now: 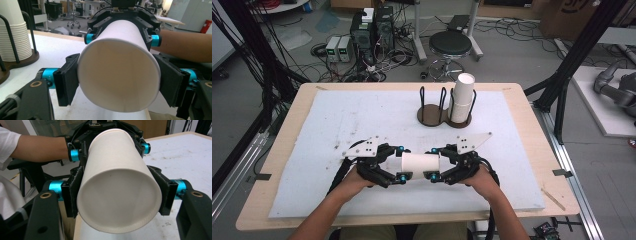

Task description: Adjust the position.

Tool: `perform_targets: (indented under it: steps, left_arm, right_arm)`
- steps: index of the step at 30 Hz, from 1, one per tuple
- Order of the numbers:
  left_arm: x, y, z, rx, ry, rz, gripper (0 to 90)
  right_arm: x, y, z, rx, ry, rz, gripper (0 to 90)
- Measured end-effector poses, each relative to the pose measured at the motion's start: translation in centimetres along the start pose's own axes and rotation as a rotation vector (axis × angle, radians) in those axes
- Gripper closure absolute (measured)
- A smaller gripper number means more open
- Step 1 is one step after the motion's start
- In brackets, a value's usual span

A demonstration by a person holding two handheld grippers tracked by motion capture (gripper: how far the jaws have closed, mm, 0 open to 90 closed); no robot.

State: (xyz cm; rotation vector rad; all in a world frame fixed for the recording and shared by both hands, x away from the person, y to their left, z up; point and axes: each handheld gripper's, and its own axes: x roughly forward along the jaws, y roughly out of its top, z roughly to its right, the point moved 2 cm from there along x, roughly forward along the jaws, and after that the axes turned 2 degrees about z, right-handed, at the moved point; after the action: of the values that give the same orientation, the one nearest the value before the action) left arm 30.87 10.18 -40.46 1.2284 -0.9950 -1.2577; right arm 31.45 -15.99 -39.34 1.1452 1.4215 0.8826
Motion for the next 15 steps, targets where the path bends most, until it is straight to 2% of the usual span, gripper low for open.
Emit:
perform_targets:
  steps: [9, 15]
  left_arm:
    - [-0.08, 0.39, 0.18, 0.012, 0.0, -0.016, 27.8]
    - [-0.23, 0.52, 0.07, 0.005, 0.019, -0.039, 27.8]
  right_arm:
    - [0.02, 0.06, -0.2, 0.007, -0.006, -0.006, 34.9]
    - [-0.13, 0.32, -0.29, 0.023, -0.037, -0.007, 23.5]
